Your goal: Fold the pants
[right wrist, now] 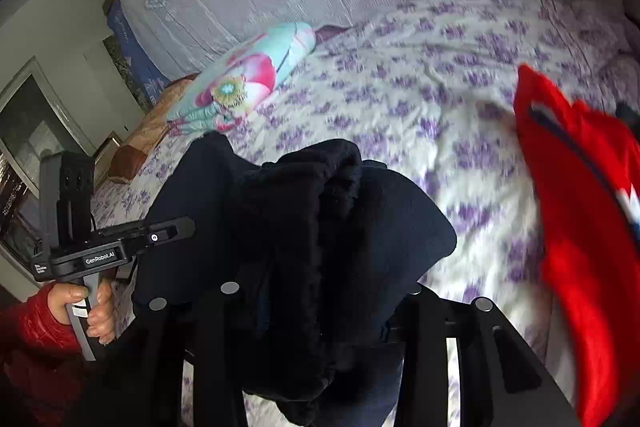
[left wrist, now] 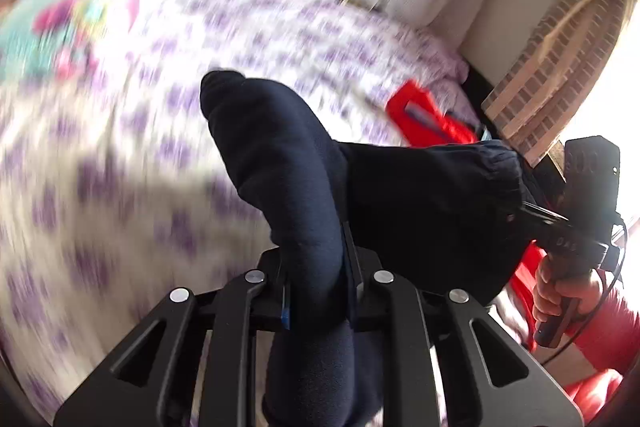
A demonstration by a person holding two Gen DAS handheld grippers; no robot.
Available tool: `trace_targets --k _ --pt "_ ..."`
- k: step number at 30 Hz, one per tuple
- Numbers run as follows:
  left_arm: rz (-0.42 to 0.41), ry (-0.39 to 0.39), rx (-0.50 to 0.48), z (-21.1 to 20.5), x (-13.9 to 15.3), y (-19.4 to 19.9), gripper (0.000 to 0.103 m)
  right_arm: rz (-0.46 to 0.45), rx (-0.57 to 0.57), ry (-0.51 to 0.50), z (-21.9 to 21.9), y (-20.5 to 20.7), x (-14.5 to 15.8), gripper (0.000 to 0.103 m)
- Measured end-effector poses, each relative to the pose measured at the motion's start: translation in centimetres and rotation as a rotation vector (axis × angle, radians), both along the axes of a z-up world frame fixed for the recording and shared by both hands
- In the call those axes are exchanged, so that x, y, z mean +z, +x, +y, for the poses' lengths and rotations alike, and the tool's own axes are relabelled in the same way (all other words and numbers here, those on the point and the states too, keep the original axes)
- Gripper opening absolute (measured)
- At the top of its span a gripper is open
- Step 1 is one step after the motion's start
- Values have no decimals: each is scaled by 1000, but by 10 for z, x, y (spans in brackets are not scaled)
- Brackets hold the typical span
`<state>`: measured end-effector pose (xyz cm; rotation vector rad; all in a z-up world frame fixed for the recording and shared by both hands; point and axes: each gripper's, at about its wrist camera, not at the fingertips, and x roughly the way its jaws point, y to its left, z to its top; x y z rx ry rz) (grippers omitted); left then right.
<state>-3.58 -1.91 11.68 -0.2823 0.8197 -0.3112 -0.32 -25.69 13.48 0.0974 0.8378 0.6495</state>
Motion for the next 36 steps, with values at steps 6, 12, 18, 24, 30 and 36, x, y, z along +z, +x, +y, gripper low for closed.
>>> trace_targets --k 6,12,18,24,30,36 --pt "-150 107 -1 9 58 119 17 -187 -21 -7 24 109 58 39" --pt "-163 131 98 46 76 233 17 -246 -111 36 48 237 63 39" --pt "-72 183 134 69 20 315 17 -208 -81 -68 97 325 1 39" --pt "58 186 241 116 -78 370 32 -237 -182 -276 122 378 -89 57" --pt "34 43 277 151 -119 368 80 -170 -246 -223 106 391 -116 82" --pt "22 3 274 156 -123 367 83 -108 -252 -197 101 401 -124 90"
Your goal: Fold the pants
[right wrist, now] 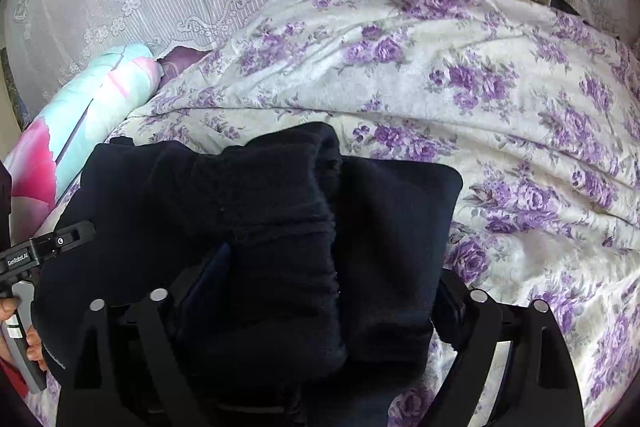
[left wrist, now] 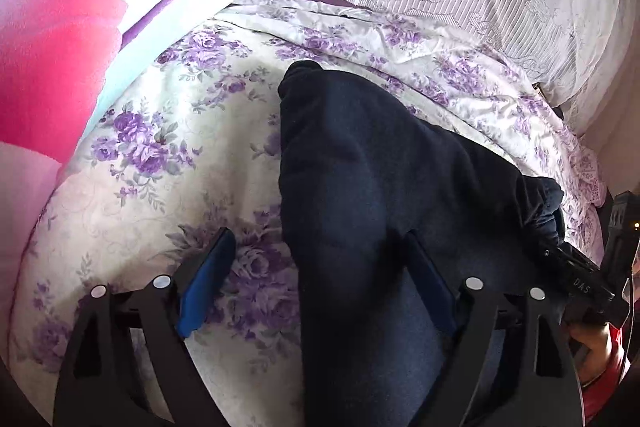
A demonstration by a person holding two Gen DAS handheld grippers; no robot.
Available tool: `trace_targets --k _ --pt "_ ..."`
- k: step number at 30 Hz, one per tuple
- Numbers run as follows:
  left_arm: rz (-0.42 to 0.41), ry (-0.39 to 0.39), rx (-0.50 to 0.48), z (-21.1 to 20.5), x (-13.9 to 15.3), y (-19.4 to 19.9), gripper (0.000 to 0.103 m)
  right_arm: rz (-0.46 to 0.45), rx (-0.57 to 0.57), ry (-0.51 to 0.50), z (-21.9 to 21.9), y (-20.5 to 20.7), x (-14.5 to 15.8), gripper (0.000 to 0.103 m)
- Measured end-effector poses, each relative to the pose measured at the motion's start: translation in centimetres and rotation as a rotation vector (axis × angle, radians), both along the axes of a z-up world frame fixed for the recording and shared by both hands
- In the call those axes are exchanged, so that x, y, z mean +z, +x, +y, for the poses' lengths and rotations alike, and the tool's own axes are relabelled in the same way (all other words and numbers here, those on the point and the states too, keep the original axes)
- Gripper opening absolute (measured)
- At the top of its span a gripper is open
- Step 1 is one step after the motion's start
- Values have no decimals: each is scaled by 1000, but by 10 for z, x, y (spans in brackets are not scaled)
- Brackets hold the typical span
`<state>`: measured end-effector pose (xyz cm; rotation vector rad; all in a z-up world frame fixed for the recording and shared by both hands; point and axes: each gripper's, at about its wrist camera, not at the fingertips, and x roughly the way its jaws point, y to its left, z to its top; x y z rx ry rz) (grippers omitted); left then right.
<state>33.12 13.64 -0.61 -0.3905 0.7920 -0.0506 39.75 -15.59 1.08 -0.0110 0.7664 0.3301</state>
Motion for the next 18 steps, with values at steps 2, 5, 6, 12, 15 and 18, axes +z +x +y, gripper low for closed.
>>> trace_targets --k 2,5,6,12,15,18 --pt "13 36 3 -4 0 4 84 18 -6 -3 2 4 -3 92" --pt "54 151 29 -17 4 5 88 23 -2 1 1 2 -2 93" --pt "79 196 57 -21 8 2 95 9 -12 -9 0 -4 3 92" --pt "78 305 89 -58 50 -127 98 -131 55 144 -44 -163 71 96" --pt "115 285 12 -81 33 -216 98 -41 15 78 -63 -253 42 96" --pt "232 247 -13 -102 8 -282 98 109 -42 63 -81 -319 7 96"
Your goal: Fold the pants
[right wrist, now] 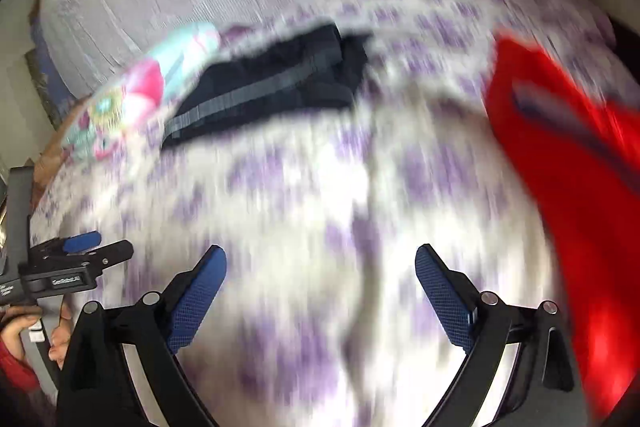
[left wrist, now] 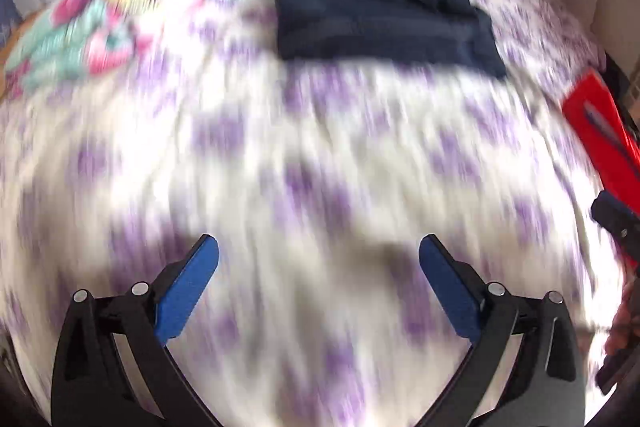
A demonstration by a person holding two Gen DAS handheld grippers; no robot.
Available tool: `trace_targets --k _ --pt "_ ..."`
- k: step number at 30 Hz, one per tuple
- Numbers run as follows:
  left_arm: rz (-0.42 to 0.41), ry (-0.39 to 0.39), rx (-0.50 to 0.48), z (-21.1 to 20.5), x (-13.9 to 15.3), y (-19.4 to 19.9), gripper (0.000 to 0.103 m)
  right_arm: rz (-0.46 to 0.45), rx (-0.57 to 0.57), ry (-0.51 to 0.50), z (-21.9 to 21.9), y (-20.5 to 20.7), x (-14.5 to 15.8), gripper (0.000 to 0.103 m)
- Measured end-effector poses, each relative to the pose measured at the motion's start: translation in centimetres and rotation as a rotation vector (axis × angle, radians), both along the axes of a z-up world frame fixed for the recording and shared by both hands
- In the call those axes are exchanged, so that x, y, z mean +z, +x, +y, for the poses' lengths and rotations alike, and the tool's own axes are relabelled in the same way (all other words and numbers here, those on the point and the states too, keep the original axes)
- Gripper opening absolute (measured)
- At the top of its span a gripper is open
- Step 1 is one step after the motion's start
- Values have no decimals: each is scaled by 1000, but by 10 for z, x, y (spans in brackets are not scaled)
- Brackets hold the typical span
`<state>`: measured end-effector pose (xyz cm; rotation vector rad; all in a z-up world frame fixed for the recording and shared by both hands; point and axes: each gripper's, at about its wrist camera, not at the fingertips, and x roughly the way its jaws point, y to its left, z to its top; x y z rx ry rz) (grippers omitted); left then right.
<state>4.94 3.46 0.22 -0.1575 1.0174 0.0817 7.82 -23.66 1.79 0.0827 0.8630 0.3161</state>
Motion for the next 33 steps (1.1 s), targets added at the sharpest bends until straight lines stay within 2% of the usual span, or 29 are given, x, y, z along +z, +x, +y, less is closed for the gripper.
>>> trace_targets --k 1,2,3,5,7,10,13,15,17,19,22,26,29,33 --pt "24 -3 -4 -6 -4 -17 98 61 -9 -2 -3 -15 -12 96" --pt "24 27 -11 -12 -3 -29 98 100 -13 -14 -5 -25 -21 96" --pt "22 51 -30 -17 0 -36 98 86 -5 -42 -5 -35 -22 96" --pt "8 46 -56 -19 17 -39 98 39 7 -107 -1 -41 -5 96" --pt "-57 43 -20 -13 54 -30 98 -5 -39 -108 2 -26 32 96" --pt "-194 17 45 -3 122 -17 98 -86 -108 24 1 5 108 96" --pt "-269 52 73 -10 186 4 98 -211 -148 118 4 16 181 99" --pt "-314 101 74 -16 216 5 98 -264 -106 125 15 14 212 99" --pt "-345 140 80 -24 240 1 98 -288 -73 100 27 7 225 99" --pt "-353 179 96 -33 252 -3 98 -310 -74 73 34 -6 228 99" --pt "-362 222 78 -42 258 -11 98 -296 -40 58 42 -20 221 99" --pt "-369 242 61 -49 258 -20 98 -300 -47 28 43 -30 223 99" --pt "-411 259 57 -54 261 -27 98 -311 -71 49 35 -35 230 99" --pt "-429 260 23 -61 268 -30 98 -323 -100 64 28 -41 238 99"
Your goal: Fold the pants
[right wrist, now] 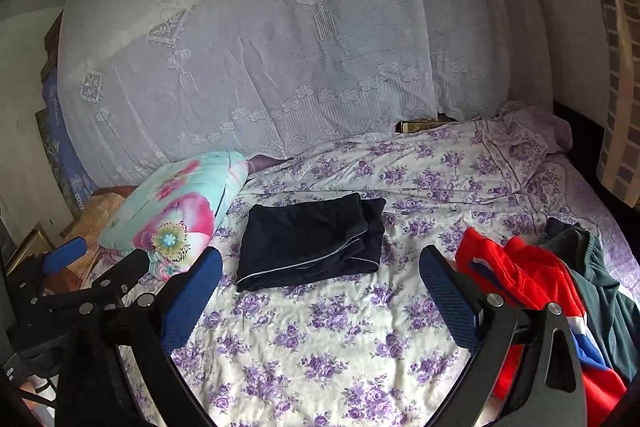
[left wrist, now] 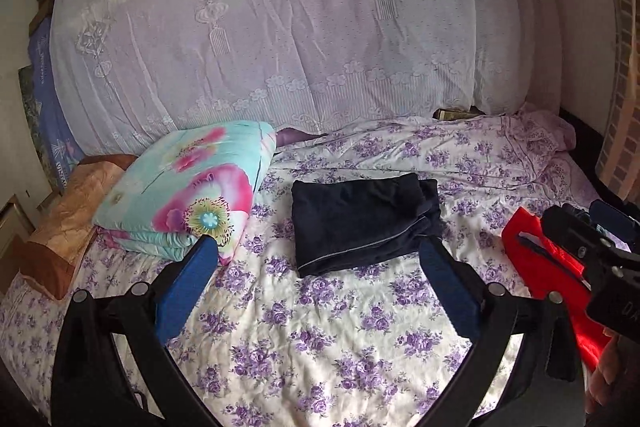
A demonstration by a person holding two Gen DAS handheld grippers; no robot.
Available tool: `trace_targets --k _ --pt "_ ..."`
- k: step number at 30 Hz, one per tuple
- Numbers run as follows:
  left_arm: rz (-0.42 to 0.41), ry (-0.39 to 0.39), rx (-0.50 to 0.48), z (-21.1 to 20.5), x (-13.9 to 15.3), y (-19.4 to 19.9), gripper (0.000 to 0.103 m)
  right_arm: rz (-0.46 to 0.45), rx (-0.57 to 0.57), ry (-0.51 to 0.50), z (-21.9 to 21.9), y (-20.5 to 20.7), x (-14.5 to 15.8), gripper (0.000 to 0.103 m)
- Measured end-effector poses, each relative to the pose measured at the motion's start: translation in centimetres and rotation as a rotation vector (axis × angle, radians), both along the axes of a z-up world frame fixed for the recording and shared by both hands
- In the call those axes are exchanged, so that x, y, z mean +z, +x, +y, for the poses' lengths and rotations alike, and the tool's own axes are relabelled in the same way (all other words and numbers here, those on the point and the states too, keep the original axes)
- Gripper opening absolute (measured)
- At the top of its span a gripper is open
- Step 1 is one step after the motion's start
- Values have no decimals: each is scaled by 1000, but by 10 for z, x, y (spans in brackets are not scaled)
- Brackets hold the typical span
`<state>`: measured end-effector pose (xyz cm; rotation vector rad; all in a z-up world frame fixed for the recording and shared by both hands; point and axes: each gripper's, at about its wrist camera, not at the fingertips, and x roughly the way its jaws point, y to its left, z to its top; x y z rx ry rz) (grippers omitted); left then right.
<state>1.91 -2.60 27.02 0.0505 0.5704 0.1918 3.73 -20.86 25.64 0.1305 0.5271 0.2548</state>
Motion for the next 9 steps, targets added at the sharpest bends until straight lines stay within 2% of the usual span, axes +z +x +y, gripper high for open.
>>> trace_targets --k 9 --pt "17 -33 -6 0 6 -3 98 -30 15 -11 3 -10 10 99"
